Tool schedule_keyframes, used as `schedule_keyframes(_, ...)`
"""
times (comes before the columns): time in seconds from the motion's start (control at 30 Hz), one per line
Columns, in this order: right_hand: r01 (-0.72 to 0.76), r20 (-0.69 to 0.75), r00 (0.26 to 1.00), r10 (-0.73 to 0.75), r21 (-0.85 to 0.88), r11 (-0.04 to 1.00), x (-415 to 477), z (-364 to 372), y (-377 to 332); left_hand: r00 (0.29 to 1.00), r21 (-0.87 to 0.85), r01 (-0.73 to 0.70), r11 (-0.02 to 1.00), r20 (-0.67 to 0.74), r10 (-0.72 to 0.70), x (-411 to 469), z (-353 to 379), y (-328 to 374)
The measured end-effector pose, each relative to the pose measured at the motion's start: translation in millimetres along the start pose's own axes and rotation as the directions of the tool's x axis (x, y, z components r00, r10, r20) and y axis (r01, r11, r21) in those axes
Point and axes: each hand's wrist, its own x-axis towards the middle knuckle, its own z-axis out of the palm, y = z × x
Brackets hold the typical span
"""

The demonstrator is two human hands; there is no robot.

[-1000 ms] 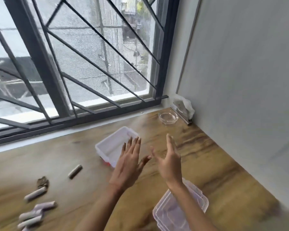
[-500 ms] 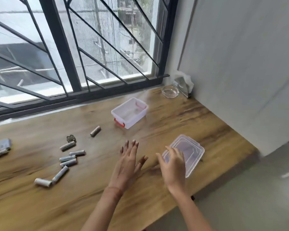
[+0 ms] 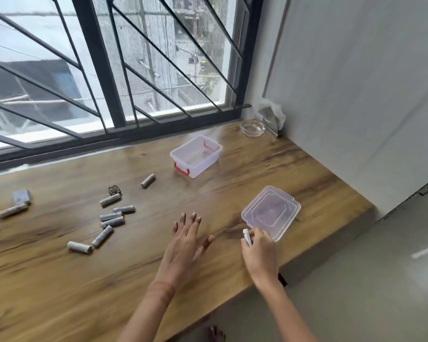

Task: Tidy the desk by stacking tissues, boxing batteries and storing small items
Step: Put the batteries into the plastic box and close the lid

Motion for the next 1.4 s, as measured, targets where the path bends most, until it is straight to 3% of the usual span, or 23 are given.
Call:
schedule_keyframes(0.17,0.001,0.019,1.000,-0.002,0.069,0.998,5.9,-1.2,-6.8,1.000,0.000,0.010,1.000,-0.003,-0.010,-8.4,-3.3,-3.4)
schedule_keyframes(0.4,0.108,0.019,0.993,-0.114,0.214,0.971,30.5,-2.7,-46.4,0.999,-0.021,0.026,0.999,-0.029,-0.027,-1.4,-12.8,-12.9)
schedule_keyframes(0.6,0.170,-0.005,0.985,-0.173,0.217,0.961,84.6,7.1,-78.5,0.993,0.020,0.054,0.998,-0.102,-0.052,16.5,-19.4,-21.1)
schedule_keyframes(0.93,0.312,0.014,0.950,-0.313,0.059,0.948,198.8,34.8,-124.6,0.972,0.028,0.147,0.989,-0.189,-0.139,75.1,-26.4,-30.2)
schedule_keyframes(1.2,0.410,0.330,0.887,-0.322,-0.244,0.879,277.5,69.5,-138.8,0.964,0.037,0.201,0.979,-0.187,-0.191,120.7,-24.2,-45.0)
schedule_keyframes(1.4,0.439,0.354,0.882,-0.312,-0.372,0.818,290.7,92.8,-136.3,0.959,0.038,0.198,0.980,-0.214,-0.185,139.3,-13.6,-50.5)
